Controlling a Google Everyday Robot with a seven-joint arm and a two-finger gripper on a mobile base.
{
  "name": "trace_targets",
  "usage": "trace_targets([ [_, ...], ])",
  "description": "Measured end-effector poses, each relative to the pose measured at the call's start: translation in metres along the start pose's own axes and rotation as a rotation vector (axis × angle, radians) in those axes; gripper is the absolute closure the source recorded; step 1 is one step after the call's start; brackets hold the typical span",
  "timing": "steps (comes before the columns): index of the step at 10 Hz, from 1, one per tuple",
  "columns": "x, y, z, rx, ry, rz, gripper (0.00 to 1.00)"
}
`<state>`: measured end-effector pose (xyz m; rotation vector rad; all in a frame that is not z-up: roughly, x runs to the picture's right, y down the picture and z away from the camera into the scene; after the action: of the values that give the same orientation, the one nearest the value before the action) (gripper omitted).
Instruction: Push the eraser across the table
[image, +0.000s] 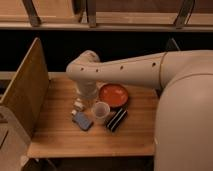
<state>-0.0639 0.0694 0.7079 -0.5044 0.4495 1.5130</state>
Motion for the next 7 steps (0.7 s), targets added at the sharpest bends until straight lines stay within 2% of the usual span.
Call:
trace_targets([
  [2,-0.004,-0.037,-0.008,0.043,-0.027,0.046,1.0],
  [3,-0.001,-0.056,-0.008,0.076,-0.014,0.069,1.0],
  [4,-0.001,-0.063,-0.007,0.09,-0.01,0.078,1.0],
  [7,-0.001,-0.058,-0.007,0.082,-0.011,0.073,1.0],
])
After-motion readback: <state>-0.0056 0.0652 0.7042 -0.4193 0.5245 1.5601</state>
